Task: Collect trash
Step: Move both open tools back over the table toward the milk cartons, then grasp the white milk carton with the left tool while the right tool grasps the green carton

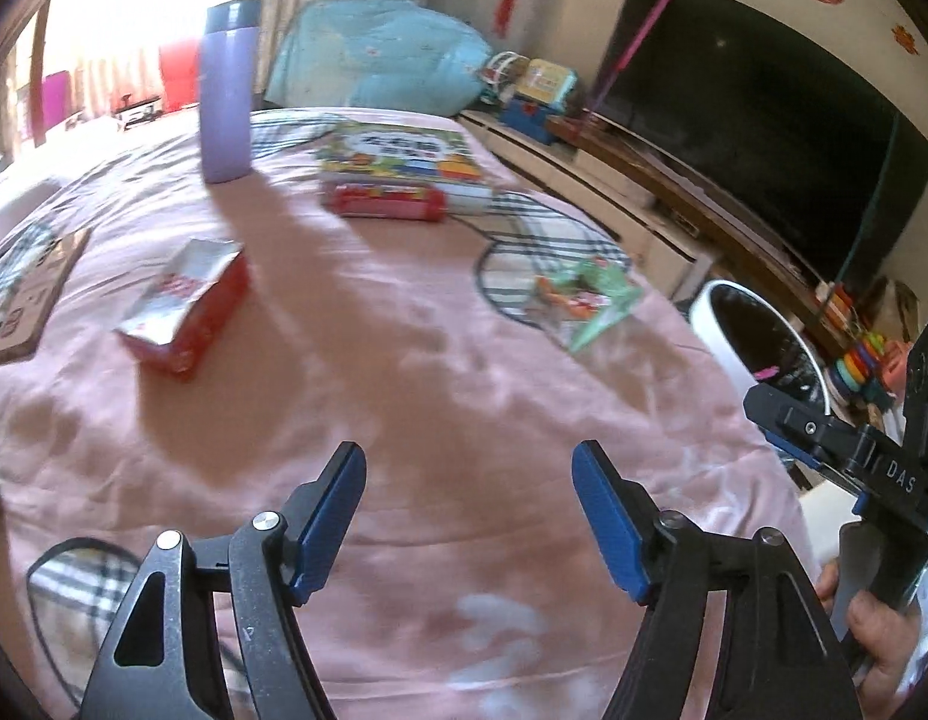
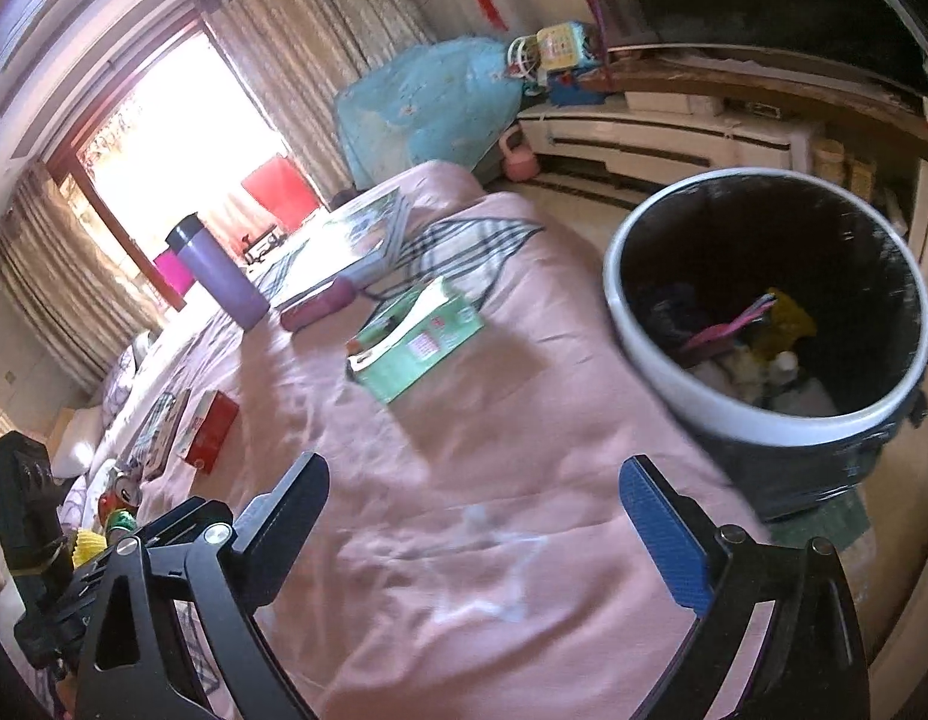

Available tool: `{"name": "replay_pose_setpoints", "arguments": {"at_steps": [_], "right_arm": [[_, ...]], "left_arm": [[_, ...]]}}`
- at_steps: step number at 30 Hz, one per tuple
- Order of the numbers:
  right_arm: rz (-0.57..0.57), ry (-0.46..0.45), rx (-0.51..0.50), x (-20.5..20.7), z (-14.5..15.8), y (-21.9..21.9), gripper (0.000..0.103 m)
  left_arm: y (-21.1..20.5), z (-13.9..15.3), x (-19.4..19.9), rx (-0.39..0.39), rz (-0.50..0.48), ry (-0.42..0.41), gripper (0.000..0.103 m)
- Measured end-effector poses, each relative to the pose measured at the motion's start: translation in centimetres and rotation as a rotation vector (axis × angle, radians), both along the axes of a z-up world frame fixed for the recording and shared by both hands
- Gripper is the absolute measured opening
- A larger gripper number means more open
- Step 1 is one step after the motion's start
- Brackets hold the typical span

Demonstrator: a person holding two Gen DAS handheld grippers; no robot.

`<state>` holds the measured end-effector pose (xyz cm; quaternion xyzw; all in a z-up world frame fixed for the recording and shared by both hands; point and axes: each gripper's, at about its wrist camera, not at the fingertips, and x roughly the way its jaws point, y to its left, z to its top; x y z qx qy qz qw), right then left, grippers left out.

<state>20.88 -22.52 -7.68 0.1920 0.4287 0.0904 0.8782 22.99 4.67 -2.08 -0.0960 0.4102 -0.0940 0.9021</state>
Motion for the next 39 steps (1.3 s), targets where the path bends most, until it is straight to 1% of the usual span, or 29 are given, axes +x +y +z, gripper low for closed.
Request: {"name": "replay_pose_setpoints", "arguments": {"at_steps": [8,14,17,18,20,23,26,29,32,35,37,38,39], "right_arm": [[0.023,0.017,-0.006,1.6,-0.4,3.4,0.098],[0.013,0.020,-0.005,3.5,-0.5,5.4,0.098],[-0.005,0.019,-0.017,4.7,-0.5,6.2,0.098],[-0.013,0.022,-0.018,5.2,-0.6,6.4,0.098],[-0.028,0.028,-0.022,6.2,-0.9,6.8,0.098],[-0.065,0.046,-0.047,7.6,-1.6,7.1,0.098],[-0.092,0.080,-0.046,9.0,-2.6,7.3,0.098],[-0.110,0.094,-0.078,10.3,-3.4,7.9,0.098],[-0.126,0.100,-0.129,11.1,-3.9,8.4,0.098],[-0.128,0.111,-0.179,11.8,-4.4,8.9,0.099],[-0.121,0.113,-0.210,12.1,-4.4,9.1,0.096],[-0.117,0.112,-0.223,12.3,-4.4,9.2,0.093],[-0.111,0.109,-0.237,12.3,-4.3,9.3,0.082]], "left_arm": [[3.3,-0.2,0.0,0.006,0.054,0.005,0.072],[5.2,-0.1,1.1,0.030,0.084,0.001,0.075],[6.3,0.3,2.1,0.067,0.098,-0.007,0.077],[6.7,0.4,2.4,0.081,0.101,-0.009,0.080],[7.5,0.5,3.2,0.125,0.121,-0.009,0.080],[8.8,0.4,4.7,0.165,0.146,0.011,0.081],[10.1,-0.1,6.5,0.191,0.165,0.032,0.081],[10.8,-1.2,8.7,0.218,0.179,0.079,0.081],[10.8,-2.4,10.7,0.226,0.166,0.112,0.081],[10.6,-3.5,12.1,0.253,0.148,0.137,0.081],[10.6,-4.0,12.7,0.252,0.123,0.137,0.081],[10.4,-4.2,13.0,0.255,0.105,0.133,0.077],[10.4,-4.3,13.0,0.256,0.095,0.129,0.067]]}}
